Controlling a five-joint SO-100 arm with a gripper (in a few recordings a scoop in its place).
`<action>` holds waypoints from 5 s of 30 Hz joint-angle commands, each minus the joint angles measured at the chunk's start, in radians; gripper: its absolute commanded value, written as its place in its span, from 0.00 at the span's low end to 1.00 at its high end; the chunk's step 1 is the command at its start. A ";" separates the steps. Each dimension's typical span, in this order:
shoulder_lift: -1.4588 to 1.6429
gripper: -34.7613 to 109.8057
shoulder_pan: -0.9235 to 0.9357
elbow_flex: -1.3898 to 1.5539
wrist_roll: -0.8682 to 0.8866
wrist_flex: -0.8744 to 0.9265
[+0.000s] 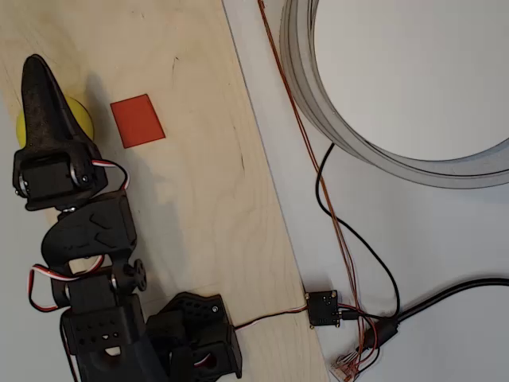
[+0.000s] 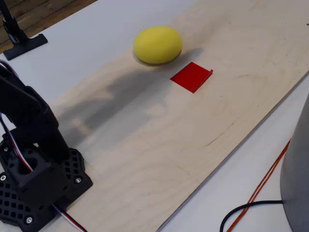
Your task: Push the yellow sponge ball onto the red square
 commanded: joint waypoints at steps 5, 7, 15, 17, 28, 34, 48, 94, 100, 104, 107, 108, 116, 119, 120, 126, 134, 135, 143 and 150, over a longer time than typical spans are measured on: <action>-0.325 0.26 0.000 0.586 0.196 -0.930; -0.324 0.26 0.000 0.589 0.198 -0.928; -0.137 0.30 -0.044 0.566 0.141 -0.614; -0.052 0.32 -0.071 0.551 0.135 -0.460; 0.178 0.36 -0.216 0.380 0.201 0.224; 0.160 0.38 -0.273 0.281 0.250 0.383; -0.110 0.38 -0.272 -0.245 0.402 0.874; -0.675 0.37 -0.285 -0.431 0.465 0.557; -0.686 0.38 -0.276 -0.336 0.459 0.428; -0.678 0.38 -0.273 -0.281 0.460 0.365; -0.664 0.38 -0.273 -0.238 0.468 0.333; -0.658 0.38 -0.273 -0.222 0.468 0.321; -0.604 0.37 -0.264 -0.061 0.460 0.198; -0.581 0.37 -0.256 -0.003 0.446 0.156; -0.574 0.37 -0.253 0.011 0.439 0.150; -0.545 0.37 -0.230 0.040 0.405 0.149; -0.535 0.36 -0.170 0.037 0.336 0.149; -0.535 0.36 -0.164 0.035 0.330 0.149; -0.534 0.36 -0.115 0.023 0.293 0.149; -0.526 0.36 -0.084 0.018 0.275 0.149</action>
